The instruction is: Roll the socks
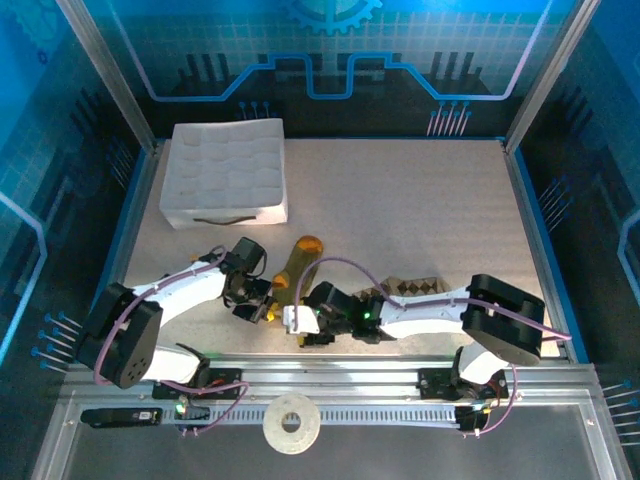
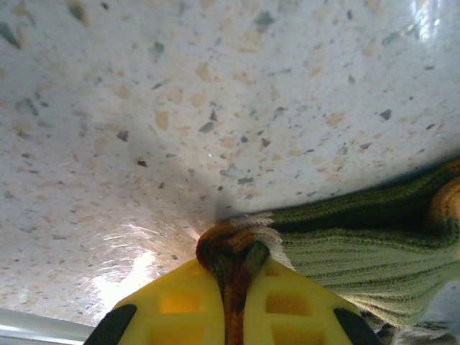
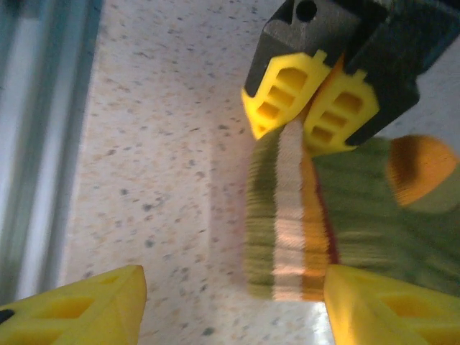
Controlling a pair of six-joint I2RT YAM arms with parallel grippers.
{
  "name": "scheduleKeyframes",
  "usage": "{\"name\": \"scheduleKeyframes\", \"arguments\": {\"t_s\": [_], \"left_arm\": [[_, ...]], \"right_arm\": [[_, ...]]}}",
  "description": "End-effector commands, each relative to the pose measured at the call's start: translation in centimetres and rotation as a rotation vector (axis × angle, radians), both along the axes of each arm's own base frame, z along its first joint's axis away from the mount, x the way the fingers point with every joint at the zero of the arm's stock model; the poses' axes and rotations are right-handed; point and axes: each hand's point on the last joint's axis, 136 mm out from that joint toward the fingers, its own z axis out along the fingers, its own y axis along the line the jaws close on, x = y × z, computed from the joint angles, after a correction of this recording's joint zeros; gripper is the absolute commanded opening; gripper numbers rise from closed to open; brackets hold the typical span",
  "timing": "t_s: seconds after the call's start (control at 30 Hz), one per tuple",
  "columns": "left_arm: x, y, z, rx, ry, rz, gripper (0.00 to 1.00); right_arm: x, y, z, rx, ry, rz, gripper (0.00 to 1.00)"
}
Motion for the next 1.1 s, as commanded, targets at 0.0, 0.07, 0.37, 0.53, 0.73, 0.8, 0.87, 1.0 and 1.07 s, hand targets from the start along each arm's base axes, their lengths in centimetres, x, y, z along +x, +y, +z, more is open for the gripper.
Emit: {"name": "scheduleKeyframes", "arguments": {"t_s": [0.0, 0.07, 0.37, 0.53, 0.73, 0.8, 0.87, 1.0, 1.07], "left_arm": [[-1.9, 1.1, -0.6, 0.076, 0.107, -0.004, 0.0], [-1.6, 1.0, -0.5, 0.076, 0.107, -0.009, 0.0], [-0.9, 0.7, 0.1, 0.068, 0.088, -0.024, 0.0], [0.9, 1.2, 1.8, 0.015, -0.05, 0.042, 0.31], [2.5, 3.2, 5.0, -0.008, -0.245, 0.105, 0.75], [2.6, 3.1, 5.4, -0.019, -0.283, 0.086, 0.75], [2.5, 2.7, 5.4, -0.047, -0.305, 0.075, 0.72], [1.8, 1.8, 4.3, -0.097, -0.293, 0.071, 0.67], [1.8, 1.5, 4.1, -0.098, -0.294, 0.067, 0.66]], "right_arm": [[2.8, 1.0, 0.6, -0.084, -0.268, -0.026, 0.64], [2.5, 1.7, -0.1, -0.113, -0.282, 0.008, 0.62], [4.1, 2.1, -3.9, -0.231, -0.229, -0.046, 0.19], [2.5, 1.4, -5.4, -0.221, 0.096, -0.041, 0.0], [0.3, 1.1, -5.2, -0.16, 0.56, -0.038, 0.0], [0.7, 1.1, -4.9, -0.136, 0.678, -0.08, 0.0], [1.0, 1.2, -4.6, -0.102, 0.78, -0.104, 0.0], [1.8, 1.1, -4.6, -0.082, 0.948, -0.161, 0.0], [2.1, 0.9, -5.0, -0.078, 1.02, -0.183, 0.0]]}}
